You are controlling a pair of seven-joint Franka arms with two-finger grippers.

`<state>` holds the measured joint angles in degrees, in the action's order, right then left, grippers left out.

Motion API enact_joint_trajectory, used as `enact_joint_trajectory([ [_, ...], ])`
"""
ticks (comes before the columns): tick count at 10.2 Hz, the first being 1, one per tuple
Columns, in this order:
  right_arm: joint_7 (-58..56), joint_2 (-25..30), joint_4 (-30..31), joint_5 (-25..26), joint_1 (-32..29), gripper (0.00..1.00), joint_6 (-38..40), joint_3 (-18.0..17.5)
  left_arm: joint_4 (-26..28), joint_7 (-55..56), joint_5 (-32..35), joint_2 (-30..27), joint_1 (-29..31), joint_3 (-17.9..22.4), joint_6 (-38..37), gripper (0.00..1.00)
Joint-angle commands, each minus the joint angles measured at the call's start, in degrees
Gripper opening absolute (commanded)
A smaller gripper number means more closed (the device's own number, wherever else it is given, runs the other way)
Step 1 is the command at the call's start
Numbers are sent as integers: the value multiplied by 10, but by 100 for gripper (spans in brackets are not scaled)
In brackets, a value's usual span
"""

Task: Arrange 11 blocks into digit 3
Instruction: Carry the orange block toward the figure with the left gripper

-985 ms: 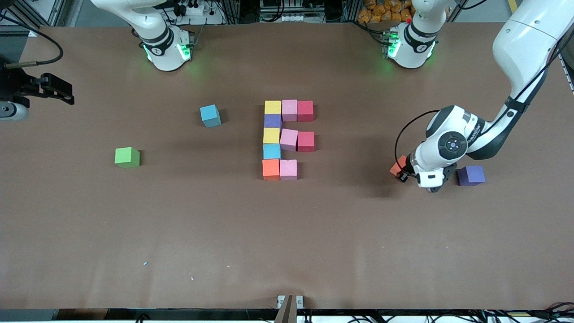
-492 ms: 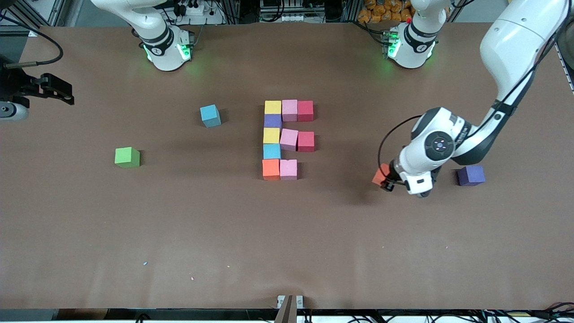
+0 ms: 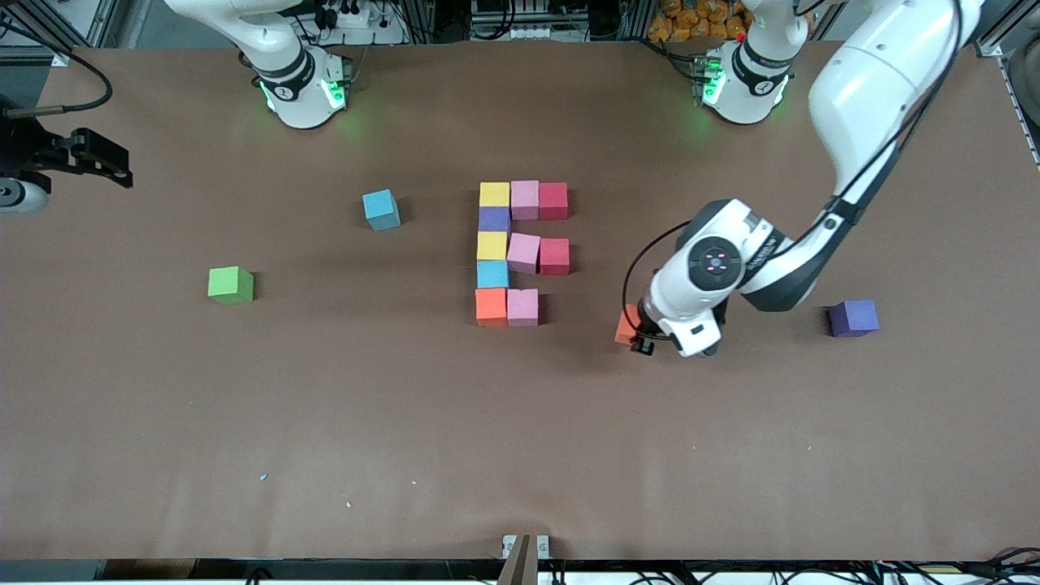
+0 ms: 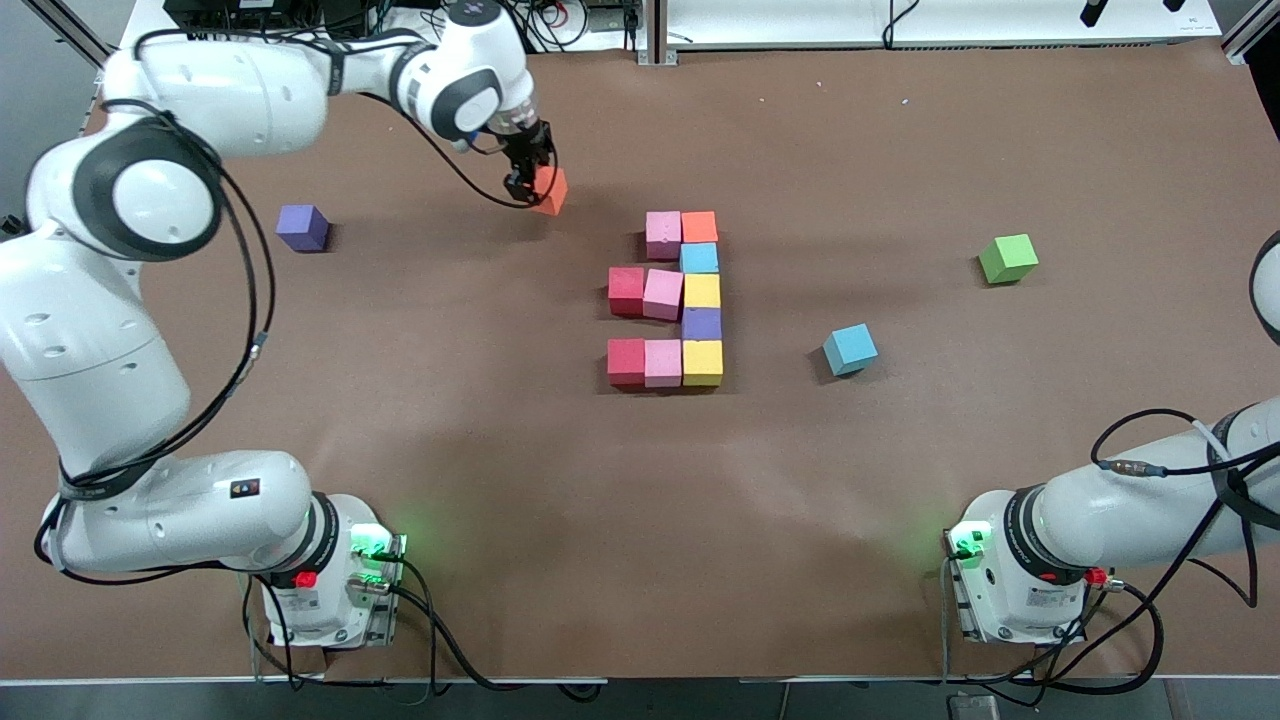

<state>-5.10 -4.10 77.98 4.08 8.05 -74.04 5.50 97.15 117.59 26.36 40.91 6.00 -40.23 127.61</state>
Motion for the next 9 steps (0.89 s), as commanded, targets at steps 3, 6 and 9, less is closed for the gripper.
enact_joint_trajectory([
  [3, 9, 17, 18, -5, 4, 100, -24, 0, -40, 99, -12, 32, -60, 15, -13, 0],
  [6, 9, 15, 21, -5, 4, 100, -25, -8, -83, 194, -10, 61, -111, 16, -10, 0],
  [9, 10, 15, 23, -6, 20, 100, -29, -8, -88, 226, -11, 67, -149, 52, -4, 0],
])
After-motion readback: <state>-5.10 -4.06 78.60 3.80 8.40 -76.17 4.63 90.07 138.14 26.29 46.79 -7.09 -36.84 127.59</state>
